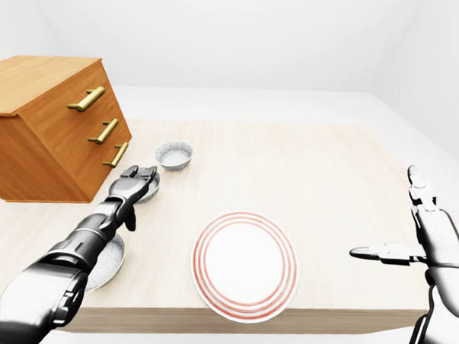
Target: Put the bowl in the middle on the plate.
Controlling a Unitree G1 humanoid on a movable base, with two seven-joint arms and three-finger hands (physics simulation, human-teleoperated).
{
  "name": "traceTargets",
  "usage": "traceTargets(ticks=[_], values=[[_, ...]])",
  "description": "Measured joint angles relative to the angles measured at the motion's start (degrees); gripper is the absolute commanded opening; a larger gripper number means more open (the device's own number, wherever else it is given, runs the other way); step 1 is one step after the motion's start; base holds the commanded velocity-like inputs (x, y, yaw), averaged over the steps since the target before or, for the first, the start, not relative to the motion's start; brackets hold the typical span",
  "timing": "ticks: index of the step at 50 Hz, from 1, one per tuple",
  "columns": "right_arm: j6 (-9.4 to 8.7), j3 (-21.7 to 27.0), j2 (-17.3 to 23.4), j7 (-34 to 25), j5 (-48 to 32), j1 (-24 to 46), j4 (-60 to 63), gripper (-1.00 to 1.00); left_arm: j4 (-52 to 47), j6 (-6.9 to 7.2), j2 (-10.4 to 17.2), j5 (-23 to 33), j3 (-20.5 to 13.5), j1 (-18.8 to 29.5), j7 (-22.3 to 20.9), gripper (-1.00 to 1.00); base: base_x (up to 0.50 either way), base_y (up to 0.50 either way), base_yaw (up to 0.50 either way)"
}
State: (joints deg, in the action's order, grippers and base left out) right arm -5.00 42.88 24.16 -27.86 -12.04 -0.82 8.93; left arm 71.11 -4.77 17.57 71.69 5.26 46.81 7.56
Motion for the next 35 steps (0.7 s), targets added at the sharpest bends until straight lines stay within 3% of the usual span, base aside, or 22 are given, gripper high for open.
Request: traceTargets(ticks=[35], values=[[0.0,1.7,-0.4,-1.6,1.0,-0.8,1.3,1.0,1.0,0.28,-0.7,0.0,0.3,0.3,0.8,1.0,0.0,0.0,0.0]])
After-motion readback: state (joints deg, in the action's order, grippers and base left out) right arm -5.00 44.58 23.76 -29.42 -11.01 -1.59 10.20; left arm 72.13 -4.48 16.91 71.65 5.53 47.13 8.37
